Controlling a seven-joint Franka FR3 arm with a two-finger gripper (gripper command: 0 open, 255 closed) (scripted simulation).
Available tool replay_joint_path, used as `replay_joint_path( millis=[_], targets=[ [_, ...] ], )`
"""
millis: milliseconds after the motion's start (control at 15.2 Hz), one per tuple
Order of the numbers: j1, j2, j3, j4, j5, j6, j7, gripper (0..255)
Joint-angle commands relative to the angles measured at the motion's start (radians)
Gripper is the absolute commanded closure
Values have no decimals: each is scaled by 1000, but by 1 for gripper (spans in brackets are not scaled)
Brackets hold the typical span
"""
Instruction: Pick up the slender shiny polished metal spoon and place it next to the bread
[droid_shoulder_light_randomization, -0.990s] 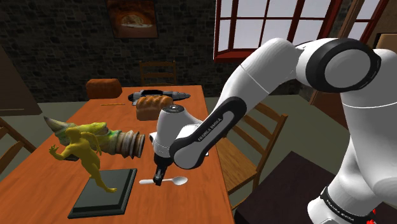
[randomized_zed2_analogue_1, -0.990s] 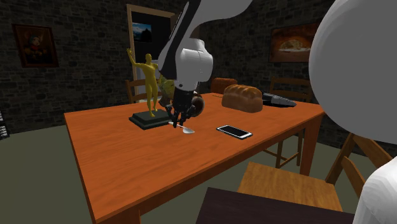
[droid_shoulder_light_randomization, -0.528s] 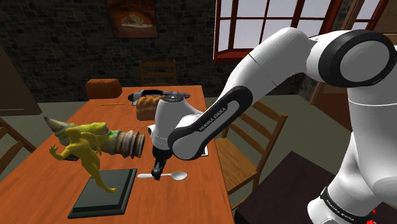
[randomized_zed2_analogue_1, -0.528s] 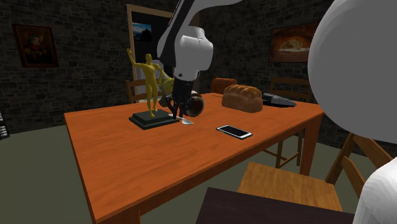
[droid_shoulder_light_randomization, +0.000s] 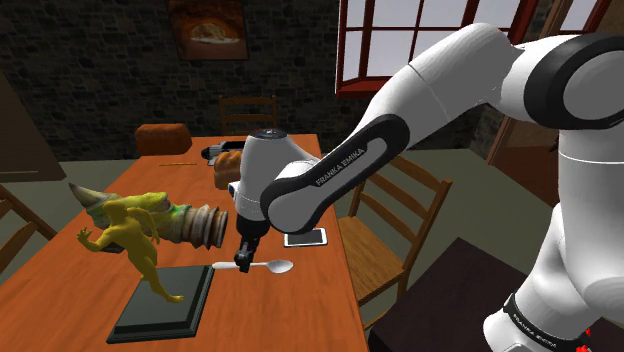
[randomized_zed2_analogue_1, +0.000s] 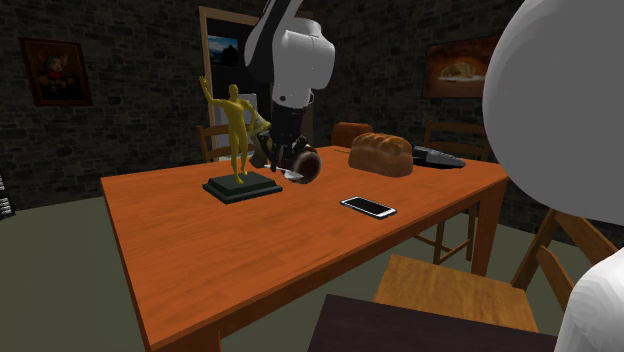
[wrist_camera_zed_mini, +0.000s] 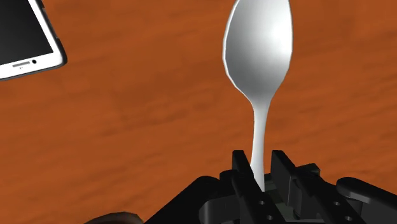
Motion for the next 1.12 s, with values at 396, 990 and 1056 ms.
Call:
replay_joint_path(
  millis=[396,990,1056],
  targets=[
    [-12,-64,12,25,22,-88,-5,255],
    [-21,-123,21,74,40,-192,-7,255],
    [-22,-128,21,81,42,-204,-7,255]
  ],
)
